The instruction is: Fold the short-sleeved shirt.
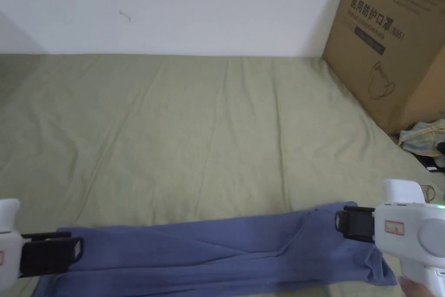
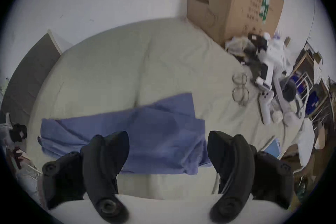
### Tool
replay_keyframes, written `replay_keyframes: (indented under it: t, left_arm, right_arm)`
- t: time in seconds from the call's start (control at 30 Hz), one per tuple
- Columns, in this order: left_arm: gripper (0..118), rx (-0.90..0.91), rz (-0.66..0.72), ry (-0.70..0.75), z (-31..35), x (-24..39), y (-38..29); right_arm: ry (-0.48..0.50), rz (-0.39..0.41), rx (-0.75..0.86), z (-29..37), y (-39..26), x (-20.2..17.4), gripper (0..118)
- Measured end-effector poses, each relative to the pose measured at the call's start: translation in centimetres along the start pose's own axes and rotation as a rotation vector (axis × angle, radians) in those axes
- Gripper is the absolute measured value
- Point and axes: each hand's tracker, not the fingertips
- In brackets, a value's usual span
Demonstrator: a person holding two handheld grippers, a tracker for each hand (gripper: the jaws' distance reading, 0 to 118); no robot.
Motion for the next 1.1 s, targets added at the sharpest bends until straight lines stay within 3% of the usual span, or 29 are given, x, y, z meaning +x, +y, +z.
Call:
replay_keyframes:
  t: [0.17, 0.23, 0.3, 0.33, 0.37, 0.4, 0.43, 0.5, 0.63, 0.83, 0.97, 1.07, 1.1]
  left_arm:
    - [115, 0.094, -0.104, 0.155, 0.8, 5.4, 0.3]
    - [104, 0.116, -0.12, 0.156, 0.3, 7.0, -0.1]
    - [52, 0.104, -0.114, 0.159, -0.2, 8.2, -0.3]
    - [19, 0.082, -0.096, 0.171, -0.6, 8.5, -0.4]
    - [0, 0.075, -0.094, 0.175, -0.8, 9.0, -0.6]
    - [0, 0.086, -0.098, 0.167, -0.8, 9.5, -1.0]
    - [0, 0.087, -0.116, 0.159, -0.9, 10.1, -1.3]
    - [0, 0.102, -0.142, 0.217, -0.9, 11.2, -1.8]
    - [0, 0.127, -0.11, 0.221, -0.9, 10.7, -2.1]
    - [0, 0.081, -0.031, 0.187, -1.5, 2.4, -0.9]
    - [3, -0.008, 0.218, -0.191, -3.1, -7.1, -1.1]
    - [26, -0.08, 0.375, -0.375, -4.7, -12.3, -2.3]
    - [26, -0.106, 0.401, -0.388, -5.4, -13.9, -2.8]
  right_arm:
    - [0.033, 0.08, 0.007, 1.1, 0.0, -5.9, 95]
    - [0.081, 0.088, 0.014, 1.1, -0.6, -8.0, 94]
    - [0.127, 0.049, 0.008, 0.8, -1.0, -9.2, 90]
    - [0.147, 0.037, 0.014, 0.8, -1.2, -9.7, 77]
    - [0.146, 0.035, 0.016, 0.8, -1.3, -10.1, 38]
    - [0.127, 0.041, 0.014, 0.5, -1.5, -10.7, 4]
    - [0.076, 0.061, 0.027, 0.5, -1.4, -11.2, 0]
    - [0.086, 0.073, 0.016, 0.4, -1.4, -11.9, 0]
    - [-0.056, 0.103, 0.05, 0.1, -1.5, -12.8, 0]
    - [-0.029, 0.105, 0.014, -1.0, -1.7, -13.7, 0]
    - [-0.074, 0.17, 0.009, -1.9, -2.1, -14.6, 0]
    - [-0.05, 0.166, -0.006, -2.8, -2.2, -14.7, 0]
    - [-0.051, 0.166, -0.018, -3.0, -2.2, -14.9, 0]
